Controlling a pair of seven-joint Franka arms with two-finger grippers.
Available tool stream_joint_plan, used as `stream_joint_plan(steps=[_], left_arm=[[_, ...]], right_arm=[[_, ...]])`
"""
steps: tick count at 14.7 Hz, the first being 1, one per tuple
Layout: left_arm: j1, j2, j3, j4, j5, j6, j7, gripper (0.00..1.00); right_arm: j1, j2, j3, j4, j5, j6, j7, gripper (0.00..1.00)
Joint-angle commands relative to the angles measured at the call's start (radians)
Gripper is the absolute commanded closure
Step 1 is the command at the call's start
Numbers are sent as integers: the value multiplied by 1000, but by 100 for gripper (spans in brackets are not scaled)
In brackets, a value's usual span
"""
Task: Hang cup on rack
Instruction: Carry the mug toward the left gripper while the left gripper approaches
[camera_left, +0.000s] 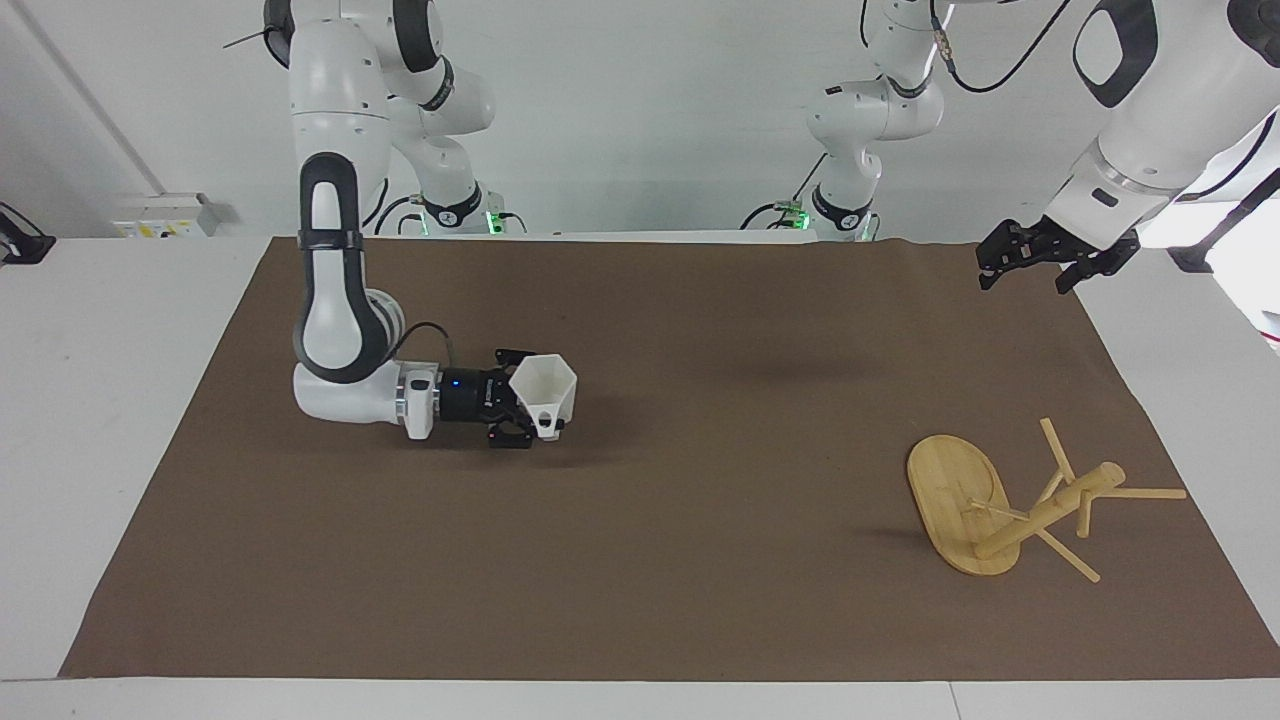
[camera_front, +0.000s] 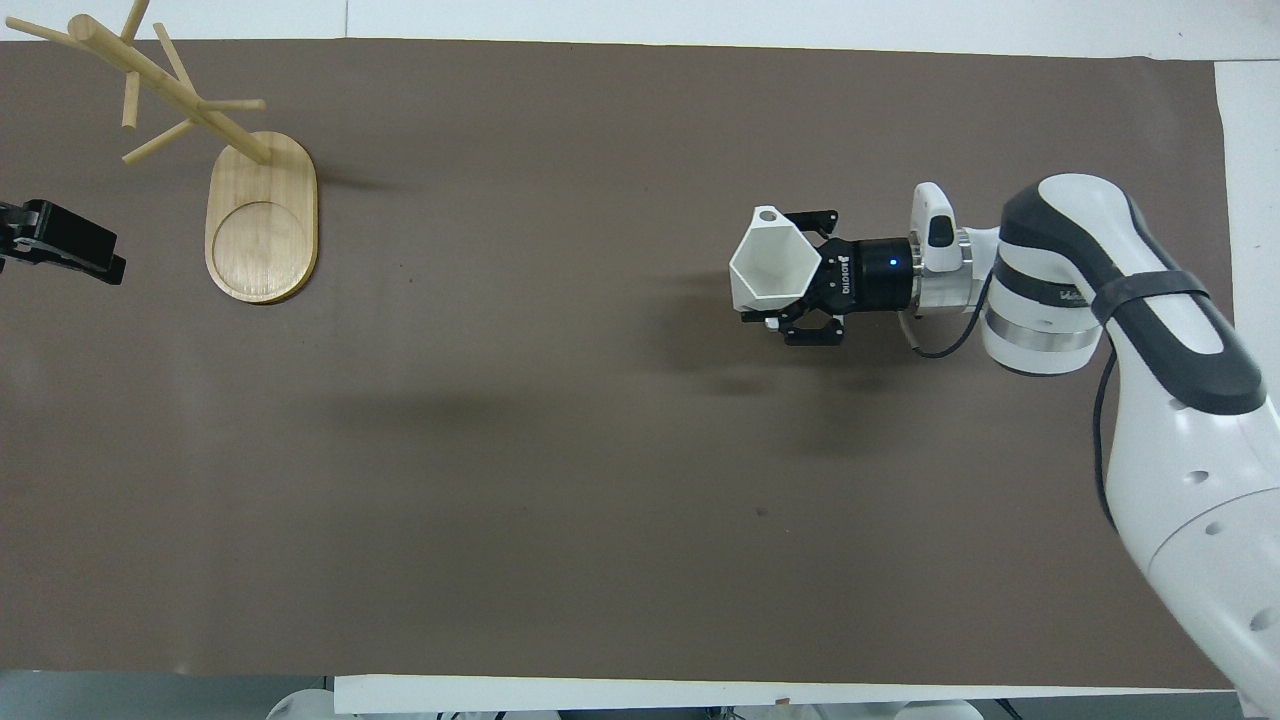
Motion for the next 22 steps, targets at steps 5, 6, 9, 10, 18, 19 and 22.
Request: stream_joint_plan(steps=[5, 6, 9, 10, 18, 19, 22], left_arm=[[-119, -76, 3, -198, 9, 250, -177, 0], [-138, -70, 2, -201, 7, 271, -197, 0], [-198, -32, 2, -202, 7, 333, -277, 0], [-212, -23, 3, -202, 7, 346, -294, 0], [-384, 40, 3, -179, 6, 370, -461, 0], [-413, 36, 3, -185, 6, 365, -475, 0], [-424, 34, 3, -182, -16, 334, -478, 0]], right_arm=[[350, -42, -7, 11, 349, 378, 58, 63], [384, -44, -7, 25, 354, 421, 58, 63], [450, -45, -7, 59, 354, 484, 49, 64], [463, -45, -7, 68, 354, 486, 36, 65], [541, -81, -6, 82, 400, 624, 20, 65], [541, -79, -6, 82, 400, 627, 19, 65], [541, -79, -6, 82, 400, 628, 19, 65]])
